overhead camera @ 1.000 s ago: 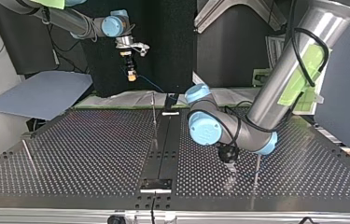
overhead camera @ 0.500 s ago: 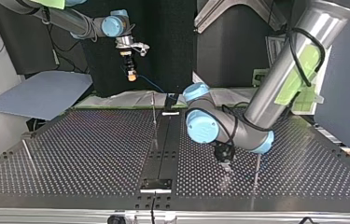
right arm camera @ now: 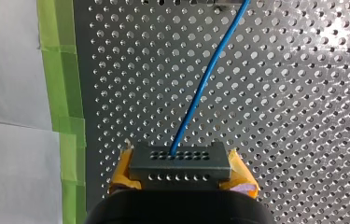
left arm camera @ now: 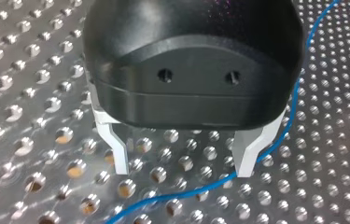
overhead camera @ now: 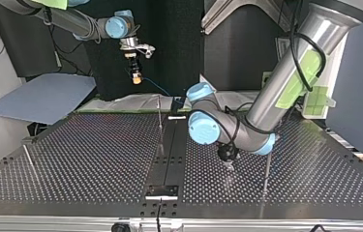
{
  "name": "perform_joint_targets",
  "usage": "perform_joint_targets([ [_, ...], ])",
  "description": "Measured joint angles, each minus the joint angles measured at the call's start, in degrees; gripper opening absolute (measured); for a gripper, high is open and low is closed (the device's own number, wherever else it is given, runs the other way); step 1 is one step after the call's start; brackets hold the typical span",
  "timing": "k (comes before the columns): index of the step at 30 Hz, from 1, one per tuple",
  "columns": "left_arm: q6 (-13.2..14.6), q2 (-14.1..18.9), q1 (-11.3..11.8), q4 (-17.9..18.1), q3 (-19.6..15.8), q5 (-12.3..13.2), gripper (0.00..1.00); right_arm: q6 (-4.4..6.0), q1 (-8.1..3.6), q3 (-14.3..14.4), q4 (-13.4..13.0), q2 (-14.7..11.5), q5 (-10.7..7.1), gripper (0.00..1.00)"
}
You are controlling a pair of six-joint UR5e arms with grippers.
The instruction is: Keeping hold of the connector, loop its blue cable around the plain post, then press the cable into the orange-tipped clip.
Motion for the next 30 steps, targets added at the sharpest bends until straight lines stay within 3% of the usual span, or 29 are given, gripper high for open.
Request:
perform_joint_targets([
  [16,1.54,-0.15,-0.54,1.51,-4.86,-0.27,1.0,0.01,0.0,-0.01,0.15,0.01,0.0,0.0],
  [24,1.09,-3.58,-2.27,1.94,-5.57,-0.62,1.0,0.01,-0.06,0.0,0.21,0.0,0.0,0.0],
  [30,0.33,-4.41,-3.11,2.84,-5.62,-0.29,1.0,0.01,-0.04,0.0,0.26,0.0,0.0,0.0],
])
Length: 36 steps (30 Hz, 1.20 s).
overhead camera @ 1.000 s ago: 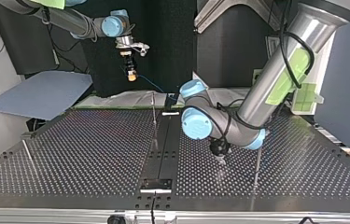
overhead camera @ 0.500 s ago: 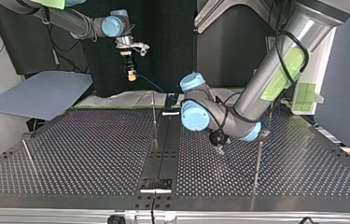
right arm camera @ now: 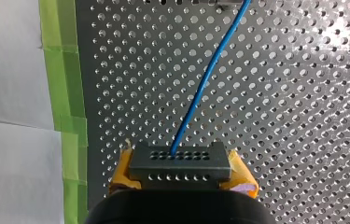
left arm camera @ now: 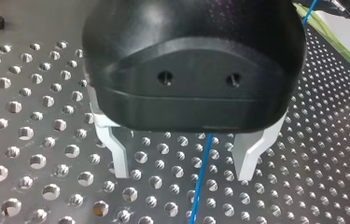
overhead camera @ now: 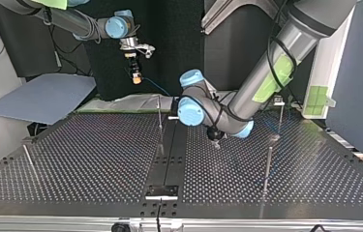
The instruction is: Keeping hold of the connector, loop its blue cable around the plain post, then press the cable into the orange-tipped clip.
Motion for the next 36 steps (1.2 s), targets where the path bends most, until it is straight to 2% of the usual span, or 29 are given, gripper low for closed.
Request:
perform_joint_targets([
  [14,-1.01,-2.41,-0.98,0.5,-0.55,1.32,1.0,0.0,0.04,0.02,0.03,0.01,0.0,0.0],
  [20,-2.34,-2.57,-1.32,0.92,-0.72,2.87,1.0,0.0,0.05,0.01,-0.02,-0.01,0.0,0.0],
  [28,-2.38,-2.77,-1.91,1.0,-0.92,2.18,1.0,0.0,0.05,-0.01,0.05,0.0,0.02,0.0],
  [36,-2.27,-5.36,-2.52,0.99,-1.08,1.87,1.0,0.08,0.05,-0.01,0.05,0.01,0.02,0.0],
])
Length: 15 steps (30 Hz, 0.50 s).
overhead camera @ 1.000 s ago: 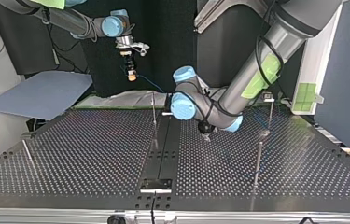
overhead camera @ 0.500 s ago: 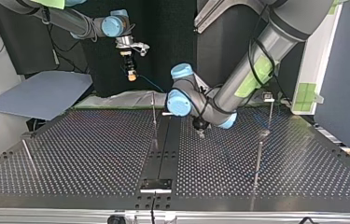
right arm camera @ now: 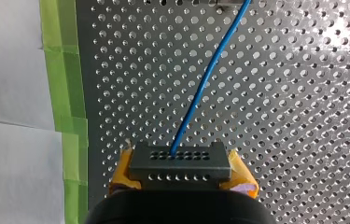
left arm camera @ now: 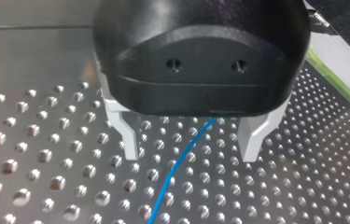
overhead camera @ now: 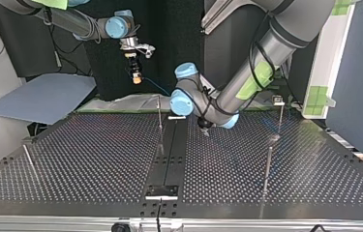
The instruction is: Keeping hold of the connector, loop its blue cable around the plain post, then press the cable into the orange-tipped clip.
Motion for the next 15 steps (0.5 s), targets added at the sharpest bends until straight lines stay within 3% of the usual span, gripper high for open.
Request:
perform_joint_targets([
  [8,-0.01,-0.52,-0.75,1.12,-0.02,0.24,1.0,-0.02,0.0,0.0,0.01,-0.02,-0.02,0.0],
  [15,2.57,-3.51,-1.58,1.84,0.83,-2.14,1.0,-0.07,0.01,0.0,-0.03,-0.02,-0.02,0.0],
])
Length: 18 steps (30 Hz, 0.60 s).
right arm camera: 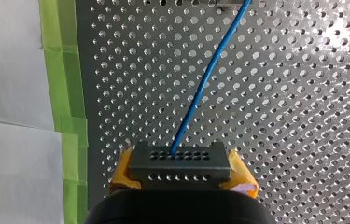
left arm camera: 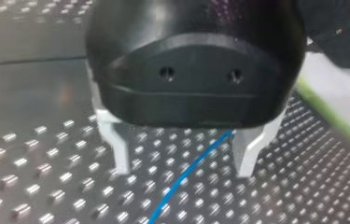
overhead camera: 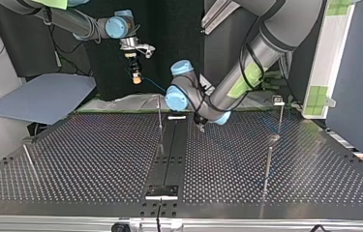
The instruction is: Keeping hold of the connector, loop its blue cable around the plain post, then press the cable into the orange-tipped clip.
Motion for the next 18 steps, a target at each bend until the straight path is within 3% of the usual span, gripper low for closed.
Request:
perform_joint_targets([
  [7,0.16,-3.4,-0.36,1.15,0.69,-0.45,1.0,0.0,0.12,0.0,0.0,0.01,0.01,0.0],
  [18,0.01,-4.46,-0.62,2.44,0.7,0.61,1.0,0.0,0.17,0.01,-0.19,0.0,0.0,0.0],
])
